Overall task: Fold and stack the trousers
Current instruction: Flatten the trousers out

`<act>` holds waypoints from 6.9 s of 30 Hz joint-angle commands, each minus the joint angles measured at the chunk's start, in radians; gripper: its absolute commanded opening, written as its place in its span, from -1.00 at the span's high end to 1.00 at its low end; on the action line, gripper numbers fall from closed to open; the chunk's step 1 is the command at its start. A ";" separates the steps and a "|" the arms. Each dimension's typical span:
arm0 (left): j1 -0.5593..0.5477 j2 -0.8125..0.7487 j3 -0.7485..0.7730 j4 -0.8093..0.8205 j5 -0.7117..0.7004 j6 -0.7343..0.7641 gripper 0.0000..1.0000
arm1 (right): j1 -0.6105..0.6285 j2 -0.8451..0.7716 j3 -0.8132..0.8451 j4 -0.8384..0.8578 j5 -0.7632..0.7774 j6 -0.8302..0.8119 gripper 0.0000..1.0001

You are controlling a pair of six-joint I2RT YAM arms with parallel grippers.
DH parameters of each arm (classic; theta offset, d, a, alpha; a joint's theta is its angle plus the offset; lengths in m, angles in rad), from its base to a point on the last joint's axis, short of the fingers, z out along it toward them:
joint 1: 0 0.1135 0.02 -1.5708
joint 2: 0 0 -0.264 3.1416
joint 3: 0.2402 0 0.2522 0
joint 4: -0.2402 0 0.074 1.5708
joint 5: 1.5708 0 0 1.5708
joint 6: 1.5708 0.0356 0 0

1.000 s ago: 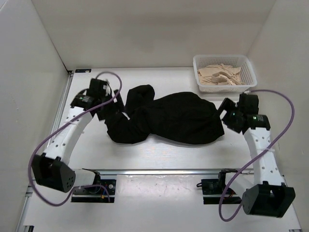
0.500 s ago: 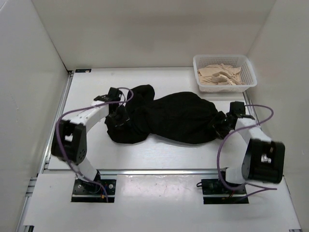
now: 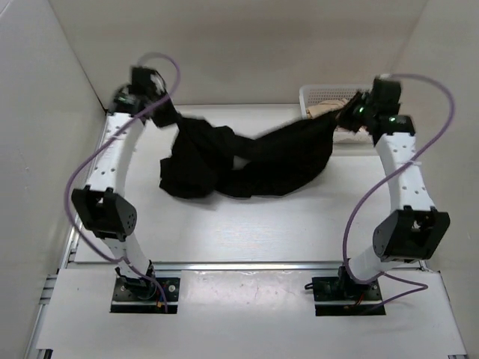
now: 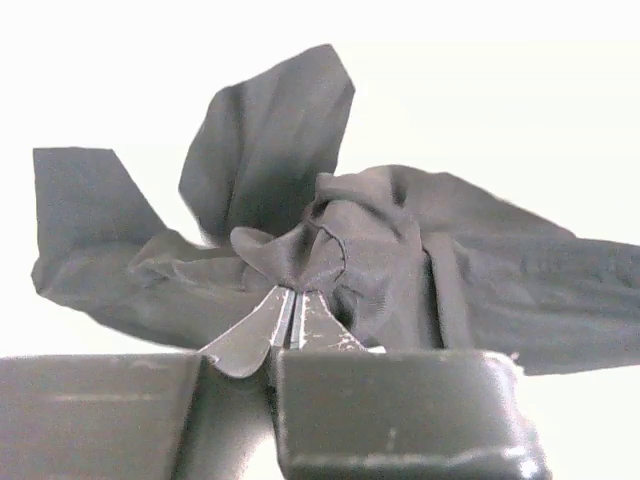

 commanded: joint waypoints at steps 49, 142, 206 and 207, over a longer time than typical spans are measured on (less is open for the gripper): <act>0.130 -0.978 -0.785 0.002 0.084 -0.022 -1.00 | -0.010 -0.932 -0.680 -0.257 0.491 0.026 -0.97; 0.299 0.133 0.073 -0.080 -0.166 0.061 0.80 | 0.027 -0.431 -0.478 -0.096 0.318 -0.072 0.99; 0.505 0.179 -0.263 0.064 -0.063 -0.039 0.79 | -0.190 -0.314 -0.684 -0.007 0.187 0.075 1.00; 0.505 0.179 -0.226 0.045 -0.063 -0.039 0.79 | -0.190 -0.303 -0.630 -0.021 0.187 0.055 1.00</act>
